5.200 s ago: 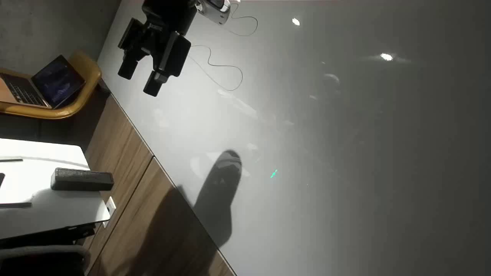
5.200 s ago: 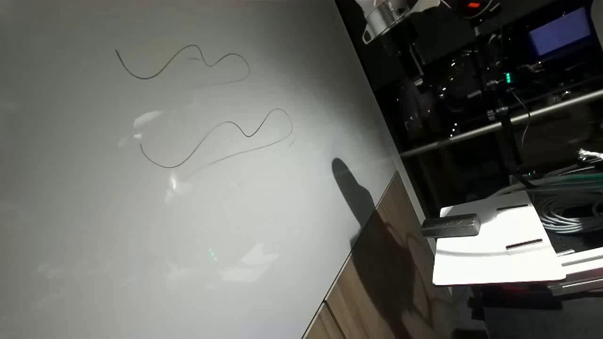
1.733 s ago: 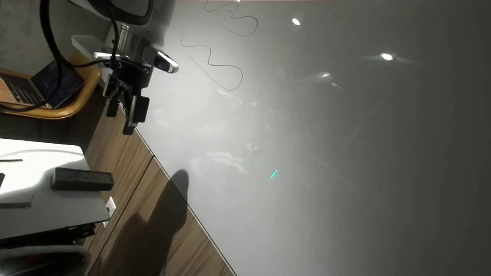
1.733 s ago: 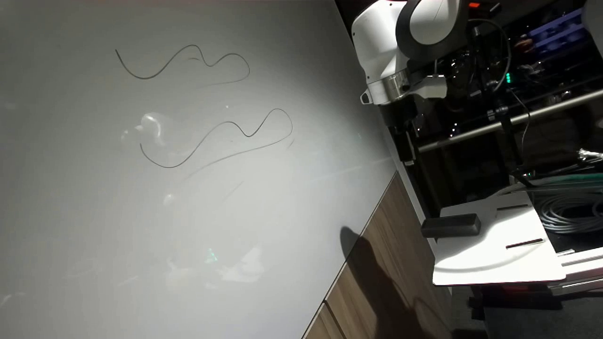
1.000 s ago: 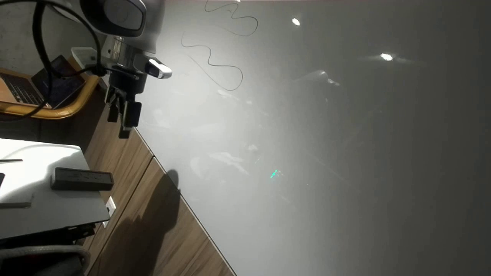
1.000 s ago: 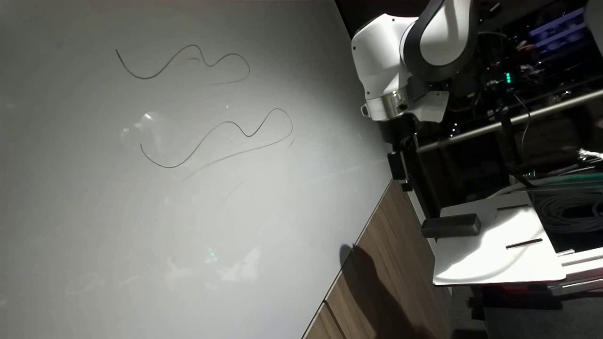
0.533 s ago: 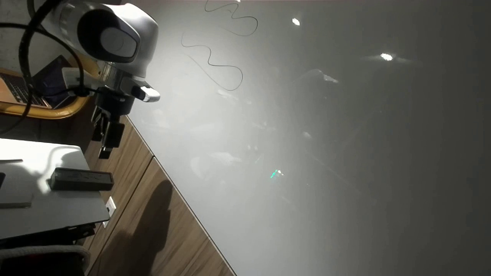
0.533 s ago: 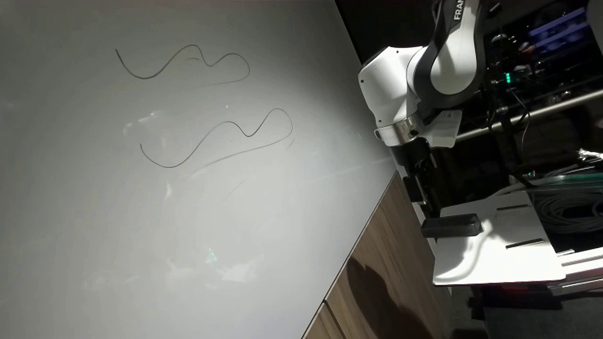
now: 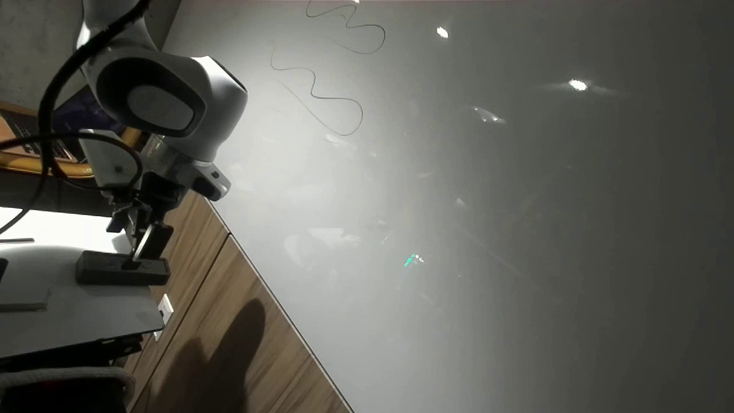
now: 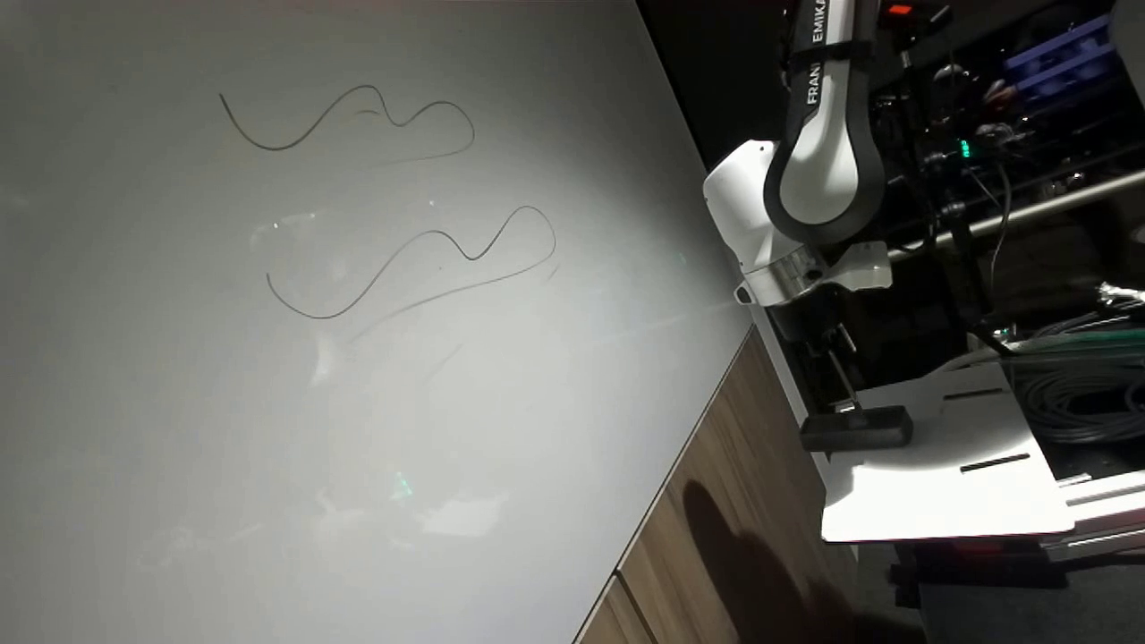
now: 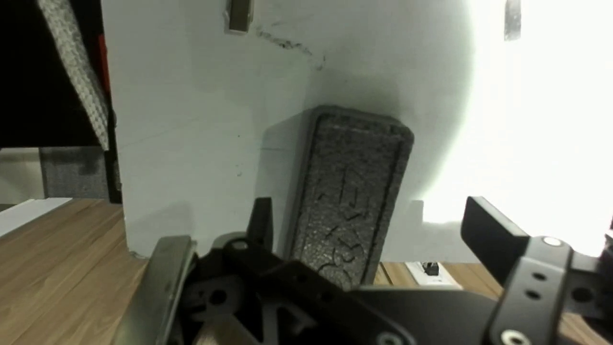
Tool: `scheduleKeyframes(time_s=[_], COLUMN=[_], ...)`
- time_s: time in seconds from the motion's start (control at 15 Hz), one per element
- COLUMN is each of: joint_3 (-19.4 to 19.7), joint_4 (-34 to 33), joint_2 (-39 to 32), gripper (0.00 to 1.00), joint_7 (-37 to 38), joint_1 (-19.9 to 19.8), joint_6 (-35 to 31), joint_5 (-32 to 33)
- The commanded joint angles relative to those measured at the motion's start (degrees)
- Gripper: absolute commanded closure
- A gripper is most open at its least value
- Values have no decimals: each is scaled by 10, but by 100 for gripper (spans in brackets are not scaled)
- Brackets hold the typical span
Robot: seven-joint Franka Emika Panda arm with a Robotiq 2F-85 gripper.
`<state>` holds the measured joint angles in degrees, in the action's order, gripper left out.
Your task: Use the eraser to wipe the whiteboard.
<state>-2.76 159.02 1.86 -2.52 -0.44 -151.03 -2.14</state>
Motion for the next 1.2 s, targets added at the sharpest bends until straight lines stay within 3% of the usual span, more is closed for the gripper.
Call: scheduleKeyframes(time_s=[0.0,0.2,0.4,1.13], joint_3=[-1,-1,-8,28], joint_4=[-1,-1,-1,-1], joint_2=[-16,-3,-16,-63], gripper=[0,0,0,0], joint_7=[68,203,275,200], joint_1=[9,15,25,6], joint_6=[-5,12,-1,-99], joint_5=[83,226,274,189])
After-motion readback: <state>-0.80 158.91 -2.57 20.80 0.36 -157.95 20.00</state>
